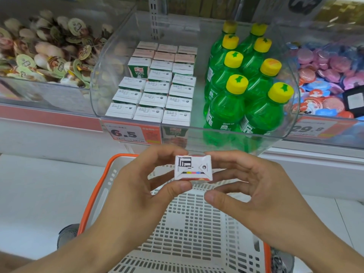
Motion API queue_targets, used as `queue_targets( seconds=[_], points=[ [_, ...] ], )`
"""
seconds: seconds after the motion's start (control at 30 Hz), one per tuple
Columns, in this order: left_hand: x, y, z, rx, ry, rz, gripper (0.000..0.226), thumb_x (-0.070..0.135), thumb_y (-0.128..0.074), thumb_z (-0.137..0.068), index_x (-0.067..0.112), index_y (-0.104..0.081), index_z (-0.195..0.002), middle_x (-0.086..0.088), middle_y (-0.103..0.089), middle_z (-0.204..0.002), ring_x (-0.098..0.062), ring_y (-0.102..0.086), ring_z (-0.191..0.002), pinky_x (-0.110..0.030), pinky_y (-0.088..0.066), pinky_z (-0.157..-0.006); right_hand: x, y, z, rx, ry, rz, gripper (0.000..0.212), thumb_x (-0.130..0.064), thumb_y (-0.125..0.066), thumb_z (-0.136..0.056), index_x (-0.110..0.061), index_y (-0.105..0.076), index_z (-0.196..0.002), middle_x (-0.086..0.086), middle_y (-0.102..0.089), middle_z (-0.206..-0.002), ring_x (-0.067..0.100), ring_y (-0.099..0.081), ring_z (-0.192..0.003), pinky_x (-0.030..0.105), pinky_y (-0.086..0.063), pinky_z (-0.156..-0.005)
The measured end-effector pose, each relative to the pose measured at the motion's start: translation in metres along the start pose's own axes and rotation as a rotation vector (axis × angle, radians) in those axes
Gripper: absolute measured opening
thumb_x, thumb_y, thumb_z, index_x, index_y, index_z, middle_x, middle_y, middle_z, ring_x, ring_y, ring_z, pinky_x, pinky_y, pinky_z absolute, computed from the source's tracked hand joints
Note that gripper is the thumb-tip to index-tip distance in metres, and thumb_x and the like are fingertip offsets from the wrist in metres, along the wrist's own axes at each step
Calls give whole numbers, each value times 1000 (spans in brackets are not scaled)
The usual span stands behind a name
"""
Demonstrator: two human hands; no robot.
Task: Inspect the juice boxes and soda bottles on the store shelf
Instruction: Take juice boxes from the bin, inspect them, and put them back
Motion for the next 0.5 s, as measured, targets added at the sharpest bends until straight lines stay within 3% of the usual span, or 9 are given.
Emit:
queue_targets(
  seconds=[0.17, 0.3, 0.37, 0.43, 0.5],
  points=[
    [9, 6, -5, 69, 12, 163, 33, 15, -71, -75, 18, -62, -107, 1, -76, -102, -17, -72, -97, -25, -60, -74, 6, 4, -3, 85, 1, -19, 49, -34, -85, -68, -42, -65, -112, -18, -70, -113, 6, -68, -102, 31, -58, -85],
    [15, 9, -13, 108, 85, 454, 49, 10, -77, -75, 2, -51, -115, -7, -75, -92, -18, -75, -83, -36, -61, -65, 0, 0, -8, 91, 20, -292, 47, -28, -83, -67, -25, -66, -111, 1, -76, -106, 27, -75, -85, 44, -62, -79],
    [17, 11, -16, 125, 101, 523, 54, 17, -72, -77, 5, -50, -124, -10, -74, -95, -20, -74, -86, -41, -61, -67, -3, -2, -11, 103, 41, -433, 52, -24, -89, -67, -16, -66, -112, 8, -76, -102, 31, -74, -84, 50, -62, -80],
    [18, 13, -15, 121, 108, 559, 45, 15, -72, -86, 7, -52, -125, -10, -73, -95, -21, -73, -88, -45, -61, -71, -6, -8, -13, 64, 51, -545, 64, -35, -94, -58, -14, -68, -112, 11, -75, -103, 32, -73, -92, 49, -61, -83],
    [17, 15, -15, 100, 101, 546, 40, 17, -60, -85, 5, -56, -122, -6, -73, -92, -21, -73, -89, -44, -61, -74, -14, -15, -15, 38, 86, -525, 60, -35, -94, -61, -15, -68, -111, 11, -72, -109, 35, -71, -98, 50, -60, -86]
  ],
)
Point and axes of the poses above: each hand's wrist, its own z-axis away from the middle knuckle, its own y-axis out of the back of the hand, x = y × z, the point moved 7 cm from there along -z, towards the middle knuckle
